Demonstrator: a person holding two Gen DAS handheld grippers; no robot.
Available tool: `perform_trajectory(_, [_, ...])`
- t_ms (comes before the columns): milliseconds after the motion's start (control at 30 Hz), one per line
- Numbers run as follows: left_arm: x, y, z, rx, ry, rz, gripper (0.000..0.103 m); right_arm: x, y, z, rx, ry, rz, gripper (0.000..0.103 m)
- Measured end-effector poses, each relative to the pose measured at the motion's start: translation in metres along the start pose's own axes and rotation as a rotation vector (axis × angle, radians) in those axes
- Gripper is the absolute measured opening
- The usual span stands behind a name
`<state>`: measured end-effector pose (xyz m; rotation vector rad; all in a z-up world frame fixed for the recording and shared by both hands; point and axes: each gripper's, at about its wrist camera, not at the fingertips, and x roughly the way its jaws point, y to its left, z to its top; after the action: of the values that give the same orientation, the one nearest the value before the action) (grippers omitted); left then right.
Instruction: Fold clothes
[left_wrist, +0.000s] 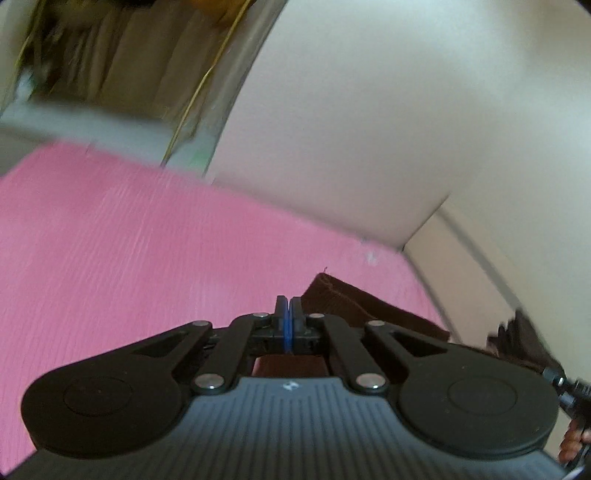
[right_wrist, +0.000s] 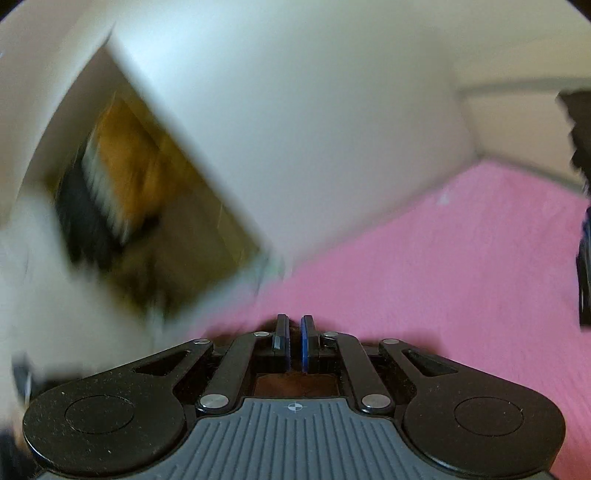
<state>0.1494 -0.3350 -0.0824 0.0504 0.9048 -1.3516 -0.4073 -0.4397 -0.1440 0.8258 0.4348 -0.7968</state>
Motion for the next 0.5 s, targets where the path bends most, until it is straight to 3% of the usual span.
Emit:
perform_trajectory(100, [0.009,0.03,-0.087,-0.099,0.18,0.108,0.0,0.001,-0.017,-0.069,-0.059,0.199,-0.054,0.004])
perform_trajectory(200, [0.033,0.052,-0.174,-0.21,0.387,0.224,0.0,0.028,-0.065,-0.142,0.036,0.476,-0.25,0.005])
perform_trajectory(233, [0.045,0.054,-0.196,-0.238,0.448,0.235,0.001,0.033,-0.085,-0.163,0.095,0.518,-0.298,0.005])
perform_trajectory(267, [0.058,0.053,-0.212,-0.251,0.496,0.244,0.002,0.037,-0.1,-0.176,0.142,0.53,-0.323,0.006])
perform_trajectory(333, [0.089,0.042,-0.226,-0.228,0.551,0.237,0.012,0.045,-0.121,-0.192,0.247,0.529,-0.338,0.033])
perform_trajectory(367, [0.103,0.033,-0.225,-0.2,0.553,0.23,0.017,0.045,-0.128,-0.195,0.297,0.494,-0.337,0.071])
perform_trajectory(400, [0.119,0.022,-0.22,-0.172,0.55,0.216,0.03,0.046,-0.135,-0.197,0.347,0.46,-0.335,0.08])
perform_trajectory(433, [0.135,0.011,-0.214,-0.144,0.547,0.2,0.037,0.047,-0.141,-0.197,0.391,0.427,-0.329,0.08])
perform_trajectory(500, [0.169,-0.013,-0.201,-0.086,0.542,0.157,0.038,0.052,-0.151,-0.192,0.47,0.365,-0.307,0.08])
